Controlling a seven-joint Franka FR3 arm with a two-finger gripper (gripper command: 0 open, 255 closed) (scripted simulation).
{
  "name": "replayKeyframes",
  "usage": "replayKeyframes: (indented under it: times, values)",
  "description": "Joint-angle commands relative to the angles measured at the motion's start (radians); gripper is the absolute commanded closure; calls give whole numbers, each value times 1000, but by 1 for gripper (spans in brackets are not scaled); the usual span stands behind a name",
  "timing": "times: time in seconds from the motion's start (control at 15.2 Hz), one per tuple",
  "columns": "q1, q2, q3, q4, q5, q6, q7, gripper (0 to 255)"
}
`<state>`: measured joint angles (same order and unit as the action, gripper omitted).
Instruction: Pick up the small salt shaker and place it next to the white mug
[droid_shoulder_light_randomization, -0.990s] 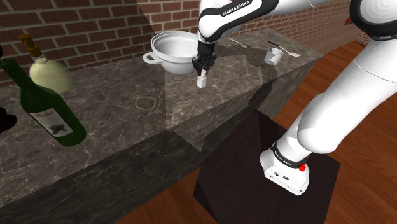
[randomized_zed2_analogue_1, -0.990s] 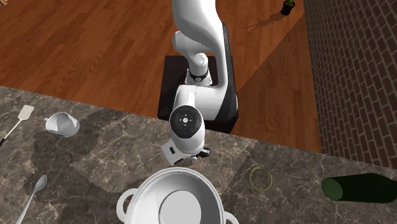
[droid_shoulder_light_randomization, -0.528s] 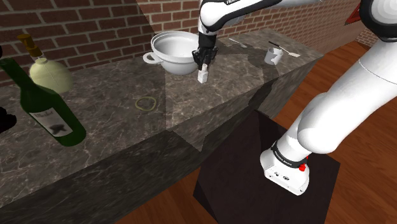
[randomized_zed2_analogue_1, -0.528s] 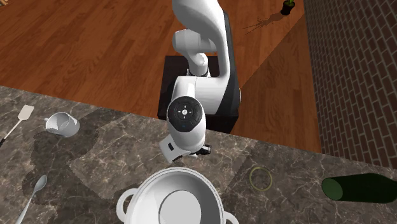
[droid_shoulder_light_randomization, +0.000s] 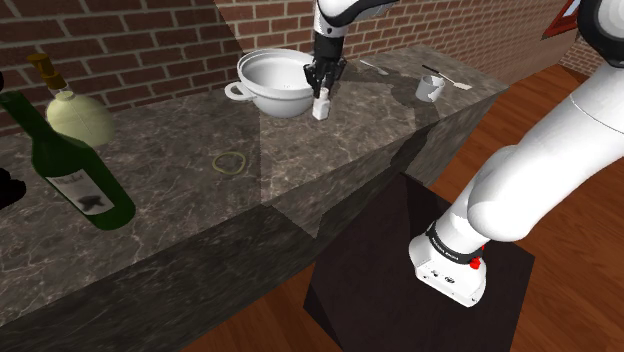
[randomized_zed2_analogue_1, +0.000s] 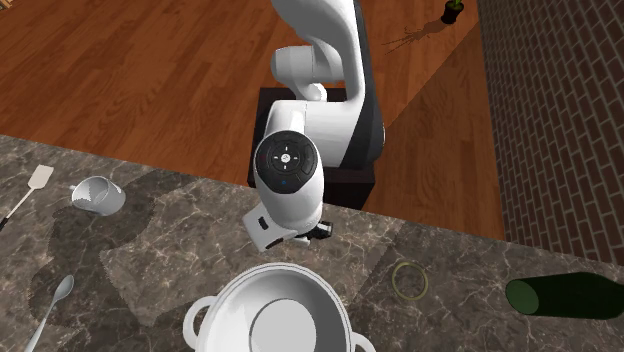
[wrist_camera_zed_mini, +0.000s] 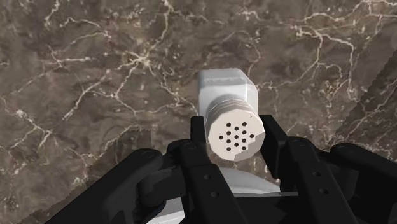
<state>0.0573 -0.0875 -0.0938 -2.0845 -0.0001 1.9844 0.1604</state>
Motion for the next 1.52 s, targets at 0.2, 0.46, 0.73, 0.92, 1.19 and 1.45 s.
replayKeyframes:
  times: [0.2, 0.46, 0.73, 0.92, 1.19, 1.45]
  values:
    - [1, -13, 1, 53, -1, -66, 3, 255]
    - [1, -20, 2, 99, -2, -120, 4, 255]
    - [1, -25, 2, 148, -2, -173, 5, 255]
    - [-19, -53, -22, 121, -9, -174, -38, 255]
    - [-60, -99, -74, 74, -25, -172, -125, 255]
    - [-101, -130, -129, 46, -44, -173, -214, 255]
